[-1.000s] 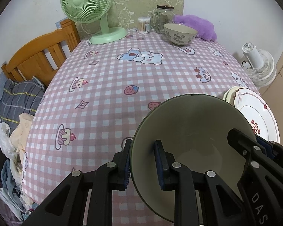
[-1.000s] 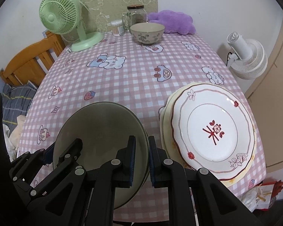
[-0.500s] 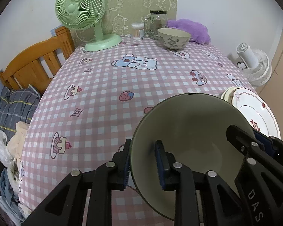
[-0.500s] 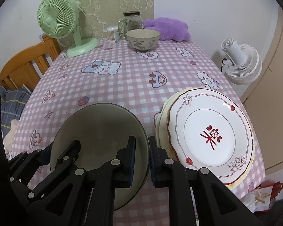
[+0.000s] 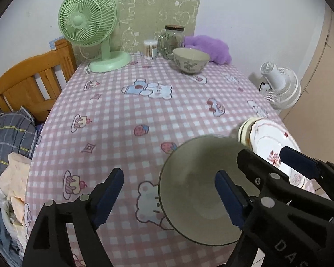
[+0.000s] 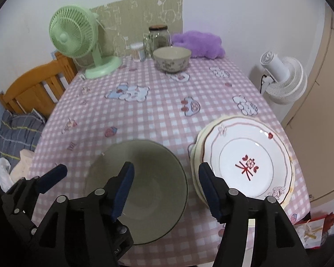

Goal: Organize plates and bowls
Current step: 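Move both grippers to the third olive-rimmed bowl by the glass jar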

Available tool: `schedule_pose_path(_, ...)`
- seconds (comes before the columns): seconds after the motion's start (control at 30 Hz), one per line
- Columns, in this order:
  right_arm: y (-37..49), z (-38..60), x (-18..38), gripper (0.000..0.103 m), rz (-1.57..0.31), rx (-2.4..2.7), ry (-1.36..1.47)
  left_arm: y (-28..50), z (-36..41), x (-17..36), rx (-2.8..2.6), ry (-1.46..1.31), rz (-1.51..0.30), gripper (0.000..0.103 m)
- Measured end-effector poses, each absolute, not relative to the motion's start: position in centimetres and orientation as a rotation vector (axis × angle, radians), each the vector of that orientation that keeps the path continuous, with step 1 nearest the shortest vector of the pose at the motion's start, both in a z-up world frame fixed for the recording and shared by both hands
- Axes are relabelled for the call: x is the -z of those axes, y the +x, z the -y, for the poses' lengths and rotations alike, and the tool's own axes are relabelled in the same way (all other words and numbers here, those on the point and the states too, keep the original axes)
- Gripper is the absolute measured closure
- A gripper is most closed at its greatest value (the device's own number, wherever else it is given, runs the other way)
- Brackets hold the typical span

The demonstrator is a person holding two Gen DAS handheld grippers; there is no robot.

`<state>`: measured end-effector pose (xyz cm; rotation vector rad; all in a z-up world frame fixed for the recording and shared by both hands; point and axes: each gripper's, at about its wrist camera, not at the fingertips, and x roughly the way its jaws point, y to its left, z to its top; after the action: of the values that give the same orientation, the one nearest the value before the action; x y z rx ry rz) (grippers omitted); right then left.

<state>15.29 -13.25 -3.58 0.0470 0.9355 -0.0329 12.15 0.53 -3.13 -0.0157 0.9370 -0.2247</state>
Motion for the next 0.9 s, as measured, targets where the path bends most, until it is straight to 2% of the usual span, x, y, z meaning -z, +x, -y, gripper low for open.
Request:
schedule_pose_path(0.4, 18.0, 14.0, -0.3, 0.035, -0.879, -0.007, 0.047, 15.2, 1.4, -0.5, 0.204, -0.009, -0.878, 0.017)
schedule_pose_path(0.9, 26.6, 19.1, -2.8, 0.035, -0.873, -0.090, -0.007, 22.3, 6.6, -3.0, 0.055, -0.051, -0.866, 0.017)
